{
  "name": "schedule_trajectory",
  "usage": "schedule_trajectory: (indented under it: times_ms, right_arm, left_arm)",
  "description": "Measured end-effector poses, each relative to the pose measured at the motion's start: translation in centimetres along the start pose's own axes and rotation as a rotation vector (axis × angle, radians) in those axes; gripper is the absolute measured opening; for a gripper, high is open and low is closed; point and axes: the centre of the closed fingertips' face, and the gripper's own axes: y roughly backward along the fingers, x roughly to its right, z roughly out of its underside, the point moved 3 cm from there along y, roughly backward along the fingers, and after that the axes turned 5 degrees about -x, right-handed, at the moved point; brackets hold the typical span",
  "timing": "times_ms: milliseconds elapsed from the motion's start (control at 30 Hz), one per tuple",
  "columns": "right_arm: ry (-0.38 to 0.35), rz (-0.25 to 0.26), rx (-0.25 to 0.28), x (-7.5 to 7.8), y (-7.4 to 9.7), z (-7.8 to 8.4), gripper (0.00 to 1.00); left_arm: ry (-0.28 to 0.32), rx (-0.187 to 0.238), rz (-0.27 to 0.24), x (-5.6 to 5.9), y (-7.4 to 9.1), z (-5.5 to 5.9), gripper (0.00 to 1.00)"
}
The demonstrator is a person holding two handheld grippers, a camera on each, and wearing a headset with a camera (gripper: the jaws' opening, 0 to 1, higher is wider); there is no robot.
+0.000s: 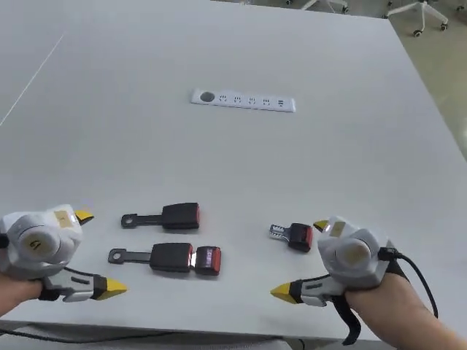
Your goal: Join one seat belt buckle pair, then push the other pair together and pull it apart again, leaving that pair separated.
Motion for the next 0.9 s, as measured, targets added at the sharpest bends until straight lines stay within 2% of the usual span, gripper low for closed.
schedule_trajectory:
  times_ms: [167,333,500,700,733,900]
  right_arm:
    - [-0.02,0.019,0.035,-0.7,0.5,-0.2,1.0]
    - [-0.005,0.022,0.019,-1.3,0.3,0.3,1.0]
    - [0.004,0.047,0.026,-1.2,0.9,0.3,1.0]
    - [0.009,0.062,0.015,-1.4,1.4,0.7,1.0]
    - [0.002,0.058,0.029,-1.6,1.5,0.5,1.0]
    - [0.001,0.055,0.032,-1.6,1.3,0.4,1.0]
  left_arm:
    - [0.024,0.006,-0.012,0.1,1.3,0.2,0.97]
    - [0.029,0.003,-0.012,1.1,1.8,-0.1,1.0]
    - [0.017,0.003,-0.015,1.6,1.8,-0.5,1.0]
    - [0.012,0.008,-0.03,1.5,2.4,-0.9,1.0]
    - [0.007,0.006,-0.038,1.3,2.5,-0.9,1.0]
    - [0.024,0.011,-0.067,0.4,3.0,-1.0,1.0]
